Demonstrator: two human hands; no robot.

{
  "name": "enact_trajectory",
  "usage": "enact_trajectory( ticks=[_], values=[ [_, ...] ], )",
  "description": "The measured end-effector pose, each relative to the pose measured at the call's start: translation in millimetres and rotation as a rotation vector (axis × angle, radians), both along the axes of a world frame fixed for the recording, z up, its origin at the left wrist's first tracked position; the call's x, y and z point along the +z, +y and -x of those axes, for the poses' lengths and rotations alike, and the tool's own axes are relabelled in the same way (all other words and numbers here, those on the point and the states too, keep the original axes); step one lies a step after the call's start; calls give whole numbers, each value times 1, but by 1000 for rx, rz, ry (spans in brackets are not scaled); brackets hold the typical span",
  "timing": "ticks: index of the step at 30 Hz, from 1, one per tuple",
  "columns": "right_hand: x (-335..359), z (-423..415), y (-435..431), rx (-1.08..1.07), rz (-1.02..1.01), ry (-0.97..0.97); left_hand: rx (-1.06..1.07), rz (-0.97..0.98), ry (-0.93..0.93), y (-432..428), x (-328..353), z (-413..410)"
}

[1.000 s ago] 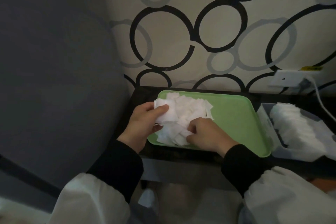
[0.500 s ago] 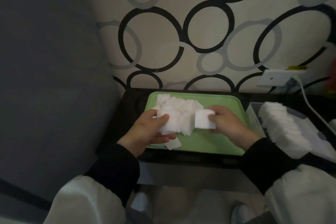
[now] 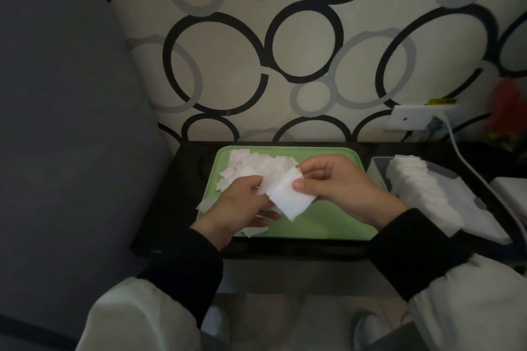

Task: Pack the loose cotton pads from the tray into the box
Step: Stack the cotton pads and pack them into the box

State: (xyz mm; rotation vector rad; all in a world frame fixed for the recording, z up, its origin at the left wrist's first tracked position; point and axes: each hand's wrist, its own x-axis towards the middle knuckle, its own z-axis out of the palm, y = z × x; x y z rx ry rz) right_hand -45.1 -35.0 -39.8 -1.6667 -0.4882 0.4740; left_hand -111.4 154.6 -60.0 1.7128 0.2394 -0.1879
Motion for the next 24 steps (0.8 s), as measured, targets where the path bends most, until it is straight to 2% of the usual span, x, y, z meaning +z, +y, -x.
enact_trajectory(
  ticks=[5, 15, 21, 24],
  values=[
    [3, -4, -9, 4, 112, -86, -47, -79, -9, -10, -1, -4],
    [-5, -10, -19, -70, 203, -144, -188, -26, -83, -21, 2, -9],
    [-10, -12, -24, -168, 285, -196, -223, 153, -6, -30, 3, -10],
    [-13, -14, -32, -299, 385, -315, -172, -6, -75, -44, -1, -14]
  ],
)
